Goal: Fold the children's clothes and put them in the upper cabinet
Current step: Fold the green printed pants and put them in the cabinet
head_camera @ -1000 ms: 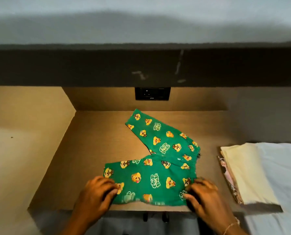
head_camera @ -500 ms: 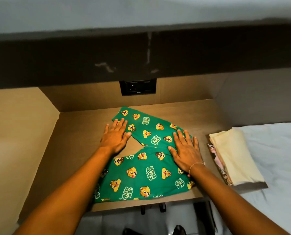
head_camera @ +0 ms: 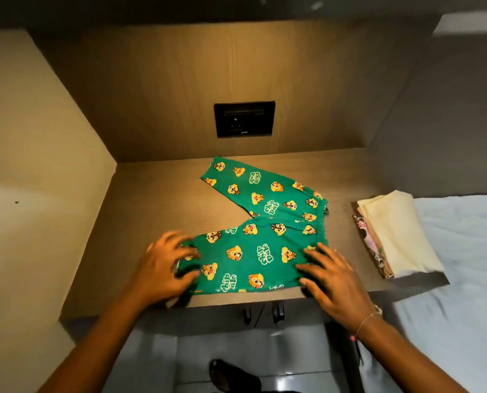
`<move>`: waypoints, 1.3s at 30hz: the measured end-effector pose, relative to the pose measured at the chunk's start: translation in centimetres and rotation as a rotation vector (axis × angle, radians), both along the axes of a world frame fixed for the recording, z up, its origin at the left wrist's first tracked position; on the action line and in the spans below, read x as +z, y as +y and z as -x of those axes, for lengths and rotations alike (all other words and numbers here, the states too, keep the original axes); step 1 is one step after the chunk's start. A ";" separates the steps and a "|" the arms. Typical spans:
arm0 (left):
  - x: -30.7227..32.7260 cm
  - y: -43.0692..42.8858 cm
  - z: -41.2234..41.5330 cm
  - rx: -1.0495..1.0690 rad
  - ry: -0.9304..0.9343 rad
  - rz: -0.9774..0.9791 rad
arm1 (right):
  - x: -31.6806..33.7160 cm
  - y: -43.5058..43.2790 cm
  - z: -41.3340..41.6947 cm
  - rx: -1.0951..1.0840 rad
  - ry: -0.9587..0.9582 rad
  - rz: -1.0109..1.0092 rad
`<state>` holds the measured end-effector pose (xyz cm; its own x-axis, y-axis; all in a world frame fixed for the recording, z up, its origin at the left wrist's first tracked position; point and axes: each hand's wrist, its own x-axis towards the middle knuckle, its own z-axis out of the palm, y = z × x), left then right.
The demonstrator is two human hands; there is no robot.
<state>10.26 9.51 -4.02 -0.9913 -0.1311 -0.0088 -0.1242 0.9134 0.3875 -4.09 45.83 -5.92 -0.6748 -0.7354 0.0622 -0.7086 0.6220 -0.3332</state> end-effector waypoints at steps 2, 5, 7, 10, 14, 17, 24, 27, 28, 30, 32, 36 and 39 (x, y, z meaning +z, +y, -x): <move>-0.6 0.6 -3.4 0.034 -0.076 -0.002 | -0.4 0.9 -0.6 0.024 -0.033 -0.044; -1.5 2.1 -6.5 0.050 -0.072 -0.002 | -1.1 2.0 -1.6 0.058 -0.029 -0.072; -1.6 3.0 -7.2 0.052 -0.023 0.033 | -1.6 2.4 -2.3 0.050 0.036 -0.054; -1.7 4.8 -8.0 0.091 0.062 0.036 | -2.1 2.7 -3.5 -0.024 0.115 0.031; -1.6 6.1 -8.8 0.196 0.149 -0.171 | -1.7 2.8 -4.7 -0.089 0.138 0.084; -0.9 6.6 -8.3 0.386 0.177 -0.557 | -1.1 3.3 -5.3 -0.078 0.053 0.200; 3.7 5.5 -0.3 0.506 0.439 -0.670 | 2.6 1.9 -4.9 -0.346 -0.165 0.460; 4.2 4.1 6.0 0.475 0.384 -0.530 | 3.6 0.3 -1.6 -0.497 -0.153 0.379; 4.2 3.5 8.1 0.456 0.348 -0.463 | 3.8 -0.3 -0.3 -0.539 -0.167 0.322; 3.8 2.5 11.7 0.422 0.283 -0.376 | 4.0 -1.4 2.0 -0.612 -0.212 0.224; 3.1 1.8 14.7 0.411 0.203 -0.328 | 3.6 -2.2 3.6 -0.650 -0.209 0.127; 1.5 1.6 18.7 0.354 0.048 -0.219 | 2.5 -2.8 4.8 -0.698 -0.157 0.048; 1.4 2.5 19.2 0.312 0.027 -0.055 | 1.8 -2.1 4.7 -0.691 -0.032 0.034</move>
<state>-8.94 11.96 -2.58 -0.9035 -0.4285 0.0014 -0.3838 0.8108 0.4419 -8.84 43.72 -4.08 -0.9897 -0.1341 0.0498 -0.1430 0.9162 -0.3744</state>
